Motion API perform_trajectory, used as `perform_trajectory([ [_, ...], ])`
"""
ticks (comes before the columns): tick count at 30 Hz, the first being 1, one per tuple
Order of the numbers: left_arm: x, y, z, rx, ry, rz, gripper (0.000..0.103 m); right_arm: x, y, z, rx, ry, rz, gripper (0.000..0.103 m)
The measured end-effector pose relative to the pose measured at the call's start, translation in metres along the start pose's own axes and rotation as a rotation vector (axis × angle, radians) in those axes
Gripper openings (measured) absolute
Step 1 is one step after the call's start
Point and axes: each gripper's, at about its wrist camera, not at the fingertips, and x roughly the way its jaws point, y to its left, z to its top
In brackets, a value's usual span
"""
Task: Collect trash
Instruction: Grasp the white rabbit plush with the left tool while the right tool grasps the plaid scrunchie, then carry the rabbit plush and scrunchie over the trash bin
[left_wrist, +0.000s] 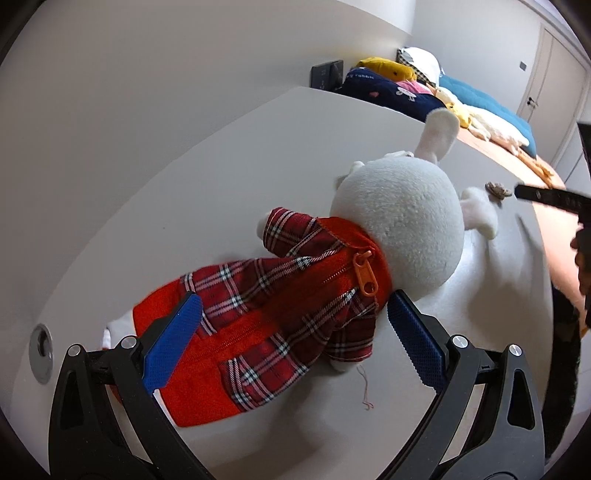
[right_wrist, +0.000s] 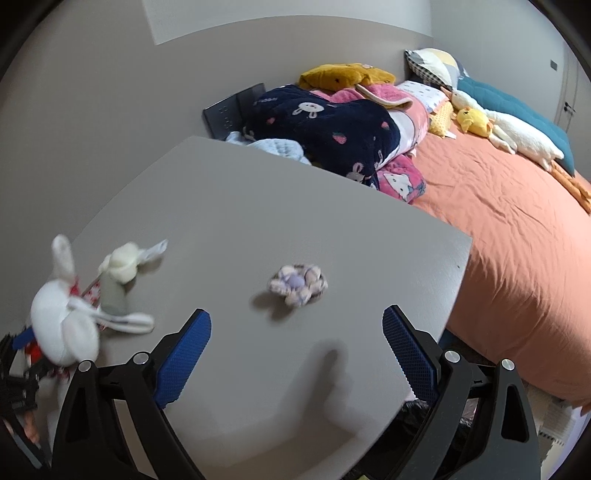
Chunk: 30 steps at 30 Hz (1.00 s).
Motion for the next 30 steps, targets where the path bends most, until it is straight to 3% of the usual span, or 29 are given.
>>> perform_trajectory([
  [4, 0.006, 0.003, -0.003, -0.003, 0.02, -0.015, 0.096, 0.014, -0.001, 0.01, 0.028, 0.018, -0.022, 0.083],
  [10, 0.013, 0.011, -0.005, -0.035, 0.031, -0.01, 0.082, 0.027, -0.001, 0.019, 0.063, 0.052, -0.024, 0.07],
  [21, 0.009, 0.018, -0.011, -0.066, -0.012, -0.029, 0.073, 0.037, 0.002, 0.02, 0.078, 0.082, -0.014, 0.031],
  [23, 0.006, 0.021, -0.012, -0.088, -0.016, -0.045, 0.062, 0.033, 0.002, 0.019, 0.078, 0.072, -0.019, 0.025],
  [27, 0.001, 0.025, -0.01, -0.116, -0.031, -0.07, 0.04, 0.025, 0.002, 0.015, 0.088, 0.054, -0.018, 0.023],
  [30, -0.005, 0.027, -0.009, -0.144, -0.05, -0.071, 0.034, 0.018, 0.002, 0.011, 0.094, 0.041, -0.002, 0.022],
])
